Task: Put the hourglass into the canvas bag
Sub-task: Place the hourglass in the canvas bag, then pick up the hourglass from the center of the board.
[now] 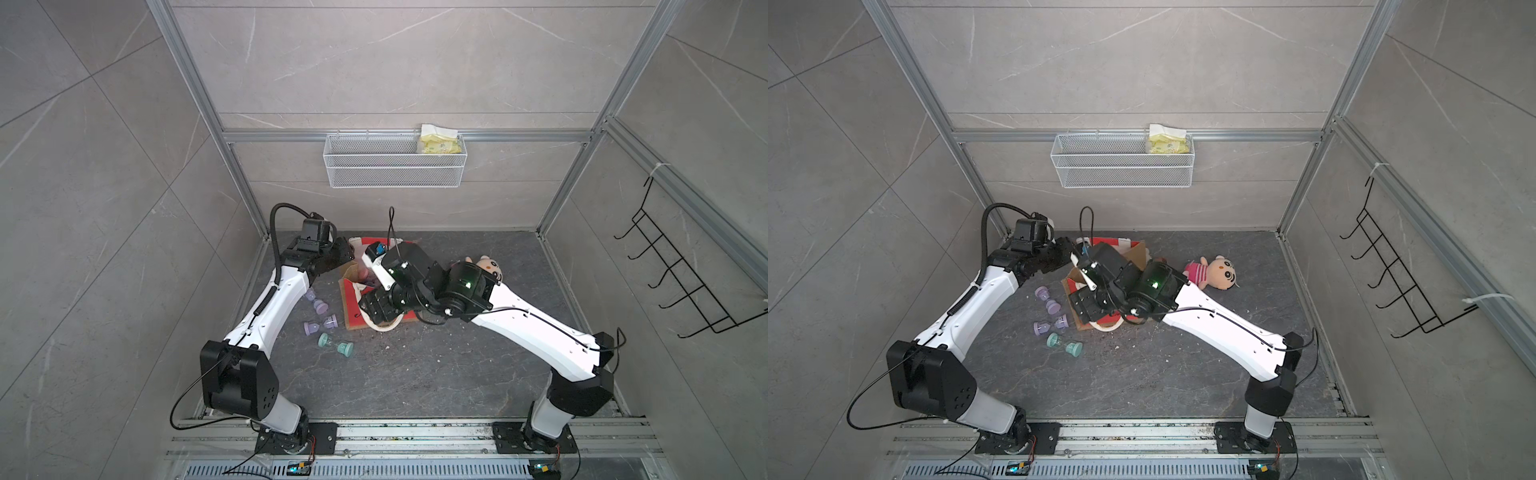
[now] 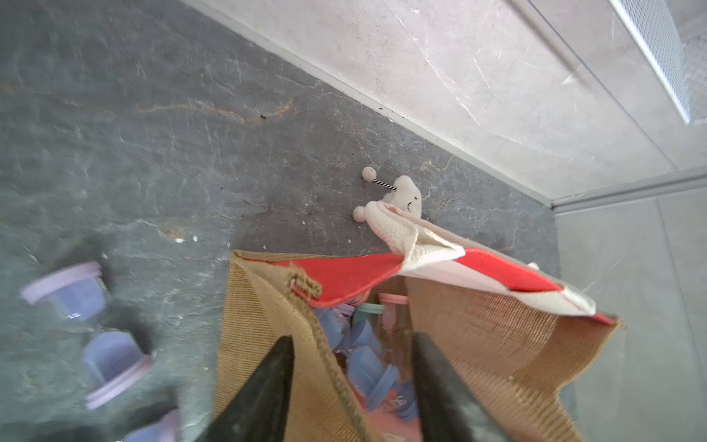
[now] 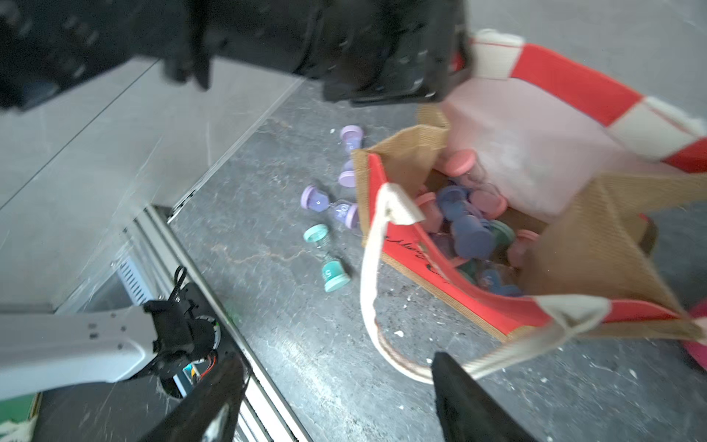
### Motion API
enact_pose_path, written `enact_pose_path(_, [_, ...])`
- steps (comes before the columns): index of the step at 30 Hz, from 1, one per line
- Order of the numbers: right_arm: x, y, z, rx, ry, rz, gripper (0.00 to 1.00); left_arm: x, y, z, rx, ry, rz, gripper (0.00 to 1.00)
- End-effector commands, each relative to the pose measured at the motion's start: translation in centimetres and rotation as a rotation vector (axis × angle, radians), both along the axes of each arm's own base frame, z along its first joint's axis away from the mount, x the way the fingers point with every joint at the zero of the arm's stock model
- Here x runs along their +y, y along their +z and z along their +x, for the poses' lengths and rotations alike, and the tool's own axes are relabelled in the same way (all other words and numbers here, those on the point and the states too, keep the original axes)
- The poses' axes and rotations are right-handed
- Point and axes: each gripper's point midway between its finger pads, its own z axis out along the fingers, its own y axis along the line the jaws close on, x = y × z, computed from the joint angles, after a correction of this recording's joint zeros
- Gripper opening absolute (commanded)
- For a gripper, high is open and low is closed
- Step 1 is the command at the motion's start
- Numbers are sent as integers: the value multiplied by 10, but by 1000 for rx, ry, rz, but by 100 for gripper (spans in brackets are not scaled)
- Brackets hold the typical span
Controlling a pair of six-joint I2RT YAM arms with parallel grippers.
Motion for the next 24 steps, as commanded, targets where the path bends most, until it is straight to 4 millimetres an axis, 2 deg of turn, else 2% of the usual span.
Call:
enact_pose_path(1, [24, -24, -14, -65, 78, -24, 79, 11, 49, -19, -102, -11, 9, 66])
enact_pose_path(4, [45, -58, -34, -35, 151, -50, 80, 24, 57, -38, -109, 11, 39, 76])
enact_pose_path(8, [65, -105, -43, -24, 190, -122, 80, 43, 65, -67, -108, 59, 92, 90])
enact_pose_path(11, [74, -145, -35, -22, 173, -184, 80, 62, 71, -91, -112, 114, 142, 96])
enact_pose_path(14, [78, -175, -29, -24, 165, -265, 80, 85, 66, -116, -88, 191, 213, 97])
enact_pose_path(20, [85, -214, -12, -35, 130, -332, 80, 110, 61, -150, -72, 266, 286, 100])
enact_pose_path(24, [86, -236, 1, -27, 107, -380, 81, 114, 62, -161, -87, 281, 279, 100])
